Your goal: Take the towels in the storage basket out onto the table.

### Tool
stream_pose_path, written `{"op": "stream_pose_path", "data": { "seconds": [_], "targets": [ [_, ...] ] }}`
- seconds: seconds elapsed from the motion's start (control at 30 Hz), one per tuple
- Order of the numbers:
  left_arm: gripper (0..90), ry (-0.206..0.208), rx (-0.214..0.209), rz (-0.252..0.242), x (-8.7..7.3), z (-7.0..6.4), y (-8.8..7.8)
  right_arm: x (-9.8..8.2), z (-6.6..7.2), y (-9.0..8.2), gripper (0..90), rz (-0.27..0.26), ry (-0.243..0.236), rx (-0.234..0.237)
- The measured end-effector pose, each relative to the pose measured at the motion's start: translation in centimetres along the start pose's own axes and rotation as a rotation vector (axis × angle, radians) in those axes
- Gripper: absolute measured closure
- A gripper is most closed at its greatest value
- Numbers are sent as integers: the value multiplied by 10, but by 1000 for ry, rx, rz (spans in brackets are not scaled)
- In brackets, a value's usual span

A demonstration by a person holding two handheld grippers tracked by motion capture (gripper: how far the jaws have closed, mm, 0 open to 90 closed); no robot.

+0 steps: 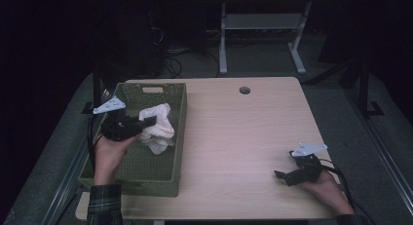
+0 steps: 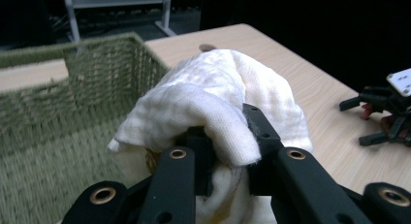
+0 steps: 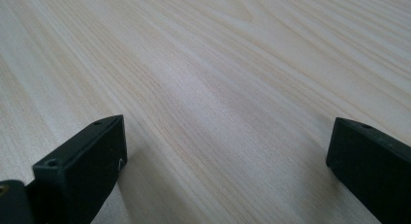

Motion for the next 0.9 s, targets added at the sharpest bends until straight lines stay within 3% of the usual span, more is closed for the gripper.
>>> {"op": "stream_pose_path", "data": {
  "seconds": [0.67, 0.9],
  "targets": [
    [758, 57, -136, -105, 64, -46, 4, 0, 0, 0, 6, 0, -1, 0],
    [759, 67, -196, -130, 78, -65, 9, 0, 0, 0, 6, 0, -1, 0]
  ]
}}
Point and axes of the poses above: each handheld gripper's, and its own axes: y roughly forward along the jaws, x roughly out of its top, z roughly to its left, the point moved 10 cm from there along y, roughly forward along the jaws, and after that the axes turned 9 degrees about -z, right-handed, at the moved point
